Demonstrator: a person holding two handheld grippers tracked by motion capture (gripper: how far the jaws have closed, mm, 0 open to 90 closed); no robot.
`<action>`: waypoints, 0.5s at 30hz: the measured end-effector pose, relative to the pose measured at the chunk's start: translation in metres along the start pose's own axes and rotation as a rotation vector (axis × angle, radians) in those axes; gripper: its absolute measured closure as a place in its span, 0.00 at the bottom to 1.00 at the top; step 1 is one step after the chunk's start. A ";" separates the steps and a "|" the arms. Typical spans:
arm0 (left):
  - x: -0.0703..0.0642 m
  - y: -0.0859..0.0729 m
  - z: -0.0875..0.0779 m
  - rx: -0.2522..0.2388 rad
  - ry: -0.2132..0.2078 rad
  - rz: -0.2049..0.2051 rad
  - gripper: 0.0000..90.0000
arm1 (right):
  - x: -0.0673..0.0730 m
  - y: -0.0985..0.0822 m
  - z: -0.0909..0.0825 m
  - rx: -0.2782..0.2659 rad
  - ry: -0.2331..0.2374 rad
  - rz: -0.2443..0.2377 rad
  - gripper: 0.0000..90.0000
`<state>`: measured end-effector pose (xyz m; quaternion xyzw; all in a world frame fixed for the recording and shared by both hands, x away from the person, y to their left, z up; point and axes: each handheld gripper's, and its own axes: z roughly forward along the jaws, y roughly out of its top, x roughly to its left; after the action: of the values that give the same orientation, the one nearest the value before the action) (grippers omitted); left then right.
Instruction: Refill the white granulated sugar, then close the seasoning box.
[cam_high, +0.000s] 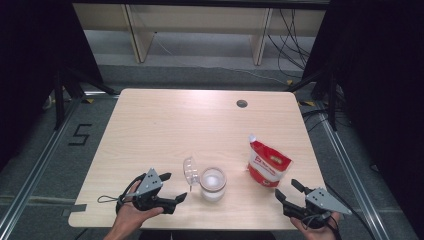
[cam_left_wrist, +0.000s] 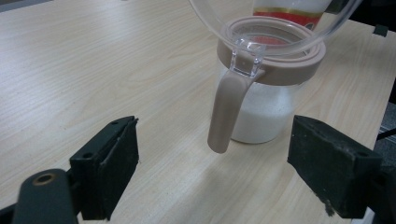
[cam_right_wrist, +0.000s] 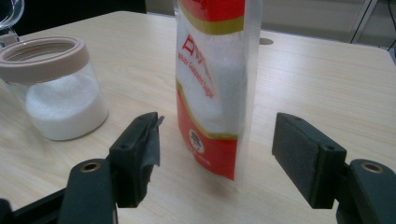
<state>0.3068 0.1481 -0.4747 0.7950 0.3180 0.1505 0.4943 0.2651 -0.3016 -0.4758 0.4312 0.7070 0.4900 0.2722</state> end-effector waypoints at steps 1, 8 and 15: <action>-0.001 0.000 -0.001 -0.001 0.006 -0.007 0.18 | 0.002 0.000 -0.001 -0.003 -0.002 0.024 0.37; -0.002 0.001 -0.006 0.002 0.008 -0.033 0.18 | 0.002 -0.001 -0.003 -0.010 0.004 -0.017 0.36; -0.006 0.006 -0.007 0.004 0.001 -0.018 0.18 | 0.003 -0.002 -0.004 0.015 0.014 -0.025 0.36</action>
<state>0.3002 0.1470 -0.4655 0.7931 0.3255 0.1457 0.4938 0.2602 -0.3009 -0.4758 0.4209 0.7180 0.4840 0.2702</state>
